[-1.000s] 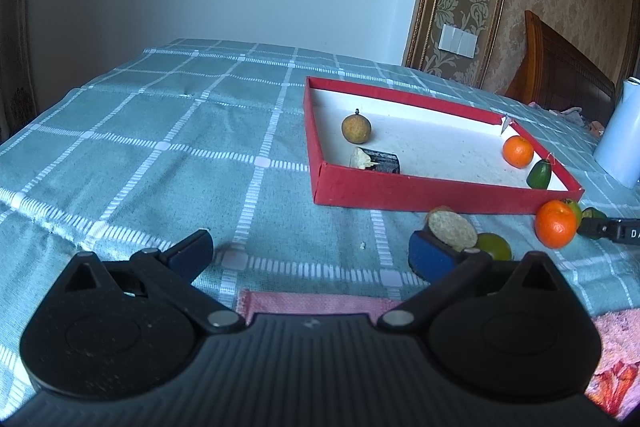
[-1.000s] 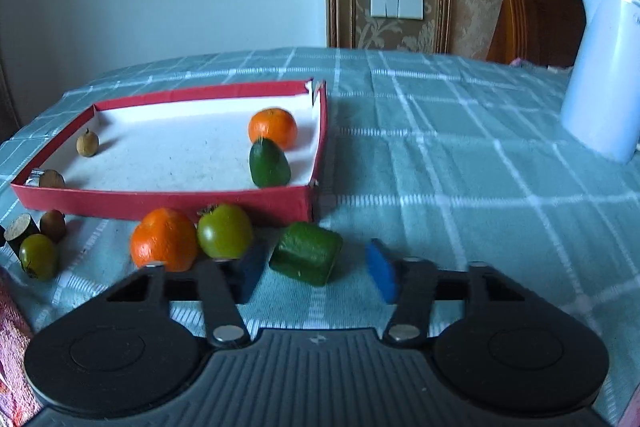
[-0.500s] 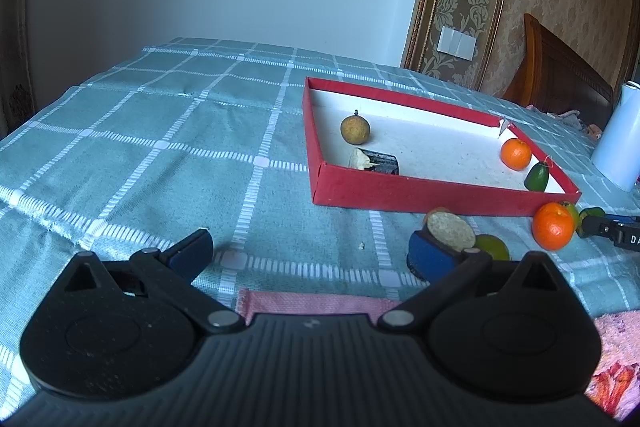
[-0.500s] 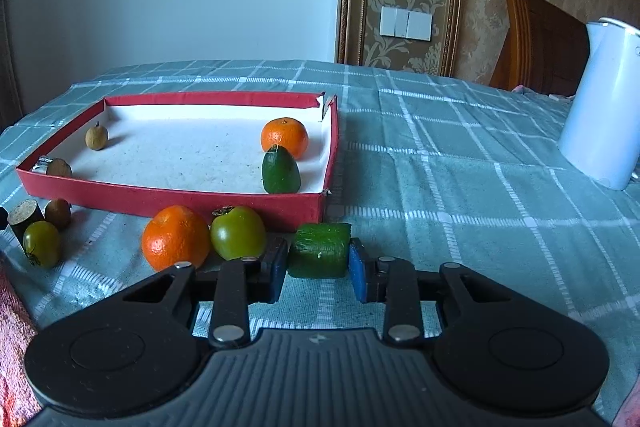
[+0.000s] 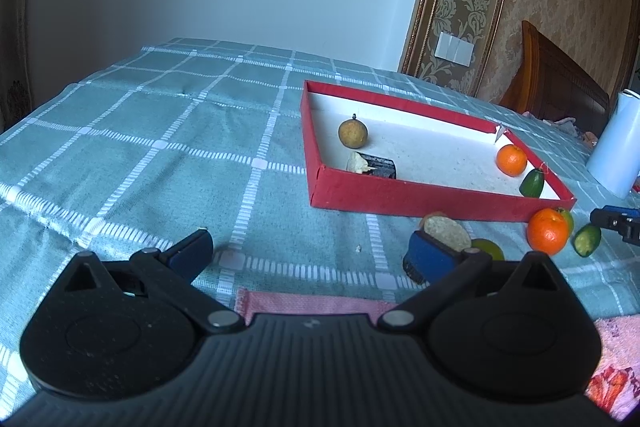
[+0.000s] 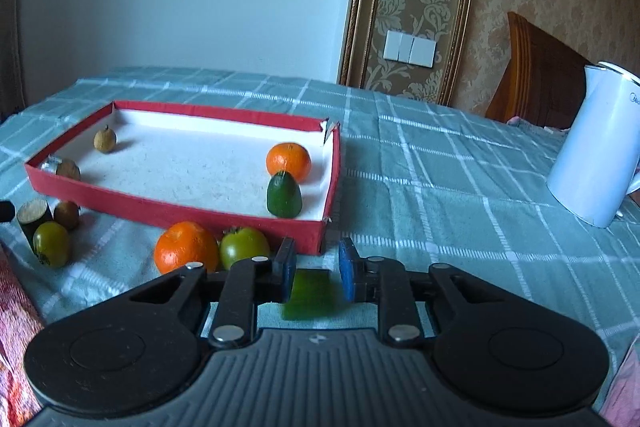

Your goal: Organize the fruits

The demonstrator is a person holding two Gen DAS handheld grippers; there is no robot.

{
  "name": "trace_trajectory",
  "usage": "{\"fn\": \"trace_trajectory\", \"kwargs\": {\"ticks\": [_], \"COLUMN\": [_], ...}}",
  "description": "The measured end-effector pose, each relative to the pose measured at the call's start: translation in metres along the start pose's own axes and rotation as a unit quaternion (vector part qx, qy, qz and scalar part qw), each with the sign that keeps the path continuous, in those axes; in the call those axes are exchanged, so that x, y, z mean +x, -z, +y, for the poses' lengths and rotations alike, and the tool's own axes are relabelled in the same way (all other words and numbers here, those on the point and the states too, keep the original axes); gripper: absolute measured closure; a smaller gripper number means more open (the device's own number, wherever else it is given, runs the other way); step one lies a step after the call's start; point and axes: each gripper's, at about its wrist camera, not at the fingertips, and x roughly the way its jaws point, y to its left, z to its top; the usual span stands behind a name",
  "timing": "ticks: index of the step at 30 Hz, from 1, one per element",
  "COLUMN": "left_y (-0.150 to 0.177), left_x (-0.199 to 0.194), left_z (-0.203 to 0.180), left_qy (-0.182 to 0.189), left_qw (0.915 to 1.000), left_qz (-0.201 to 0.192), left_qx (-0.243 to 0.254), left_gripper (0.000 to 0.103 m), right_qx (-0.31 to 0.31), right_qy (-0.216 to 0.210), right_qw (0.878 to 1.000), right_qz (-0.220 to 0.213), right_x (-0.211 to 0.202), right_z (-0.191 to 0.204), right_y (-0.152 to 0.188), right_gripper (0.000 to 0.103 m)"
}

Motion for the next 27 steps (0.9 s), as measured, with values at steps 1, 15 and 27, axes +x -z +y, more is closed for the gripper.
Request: {"fn": "trace_trajectory", "kwargs": {"ticks": [1,15,27], "left_y": [0.000,0.000,-0.001], "left_x": [0.000,0.000,0.001], "left_z": [0.000,0.001,0.002], "left_qy": [0.000,0.004,0.003], "left_qw": [1.0000,1.0000,1.0000], "left_qz": [-0.001,0.000,0.000], "left_qx": [0.000,-0.005,-0.007], "left_gripper": [0.000,0.000,0.000], "right_qx": [0.007,-0.014,-0.008], "right_qy": [-0.001,-0.027,-0.026], "right_qw": [1.000,1.000,0.999], "right_qz": [0.001,0.002,0.018], "right_x": [-0.001,-0.003,0.013], "right_z": [-0.003,-0.006,0.000], "right_y": [0.001,0.015,0.019], "right_gripper": [0.080,0.015,0.074]}}
